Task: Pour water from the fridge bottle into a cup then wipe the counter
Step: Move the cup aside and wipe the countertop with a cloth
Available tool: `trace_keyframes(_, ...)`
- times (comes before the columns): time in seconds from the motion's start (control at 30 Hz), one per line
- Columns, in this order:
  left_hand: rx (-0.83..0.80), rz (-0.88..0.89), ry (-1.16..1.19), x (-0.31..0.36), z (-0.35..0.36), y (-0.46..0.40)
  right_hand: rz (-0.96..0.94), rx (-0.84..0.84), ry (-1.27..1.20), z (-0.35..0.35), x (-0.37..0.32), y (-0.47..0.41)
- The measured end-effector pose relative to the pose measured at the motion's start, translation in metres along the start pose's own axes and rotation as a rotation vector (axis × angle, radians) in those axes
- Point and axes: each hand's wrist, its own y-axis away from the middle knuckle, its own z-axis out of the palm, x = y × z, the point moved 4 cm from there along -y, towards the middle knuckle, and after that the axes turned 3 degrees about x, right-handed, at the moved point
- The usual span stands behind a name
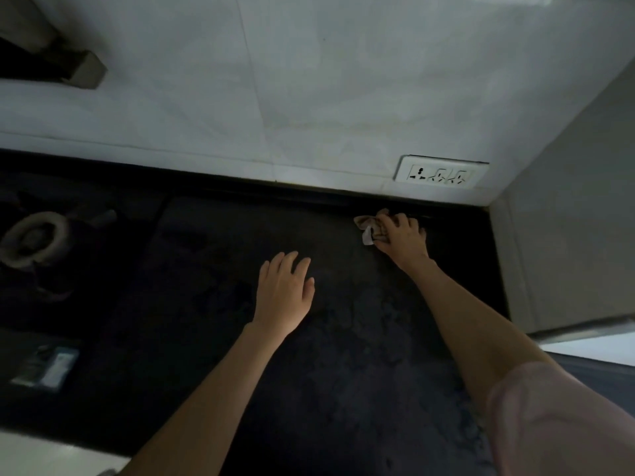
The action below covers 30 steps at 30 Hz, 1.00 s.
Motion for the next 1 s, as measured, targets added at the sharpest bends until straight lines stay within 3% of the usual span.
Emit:
trace_keyframes(0.23,0.020,-0.085,-0.022,-0.008,-0.003,0.036,-0.071,0.094,-0.063,-0.017,-0.001,0.015)
trace_keyframes(0.5,0.119,-0.241,-0.046,0.023,-0.022,0.099,-0.206,0.181,-0.312,-0.050,-0.018,0.113)
trace_keyframes(0.7,0.195,-0.351,-0.065,0.053,-0.029,0.166,-0.397,0.097,-0.343,-0.054,-0.036,0.199)
trace_keyframes(1.0,0.286,-0.679,-0.017,0.052,0.003,0.297,-0.709,-0.029,-0.386,-0.034,-0.085,0.296)
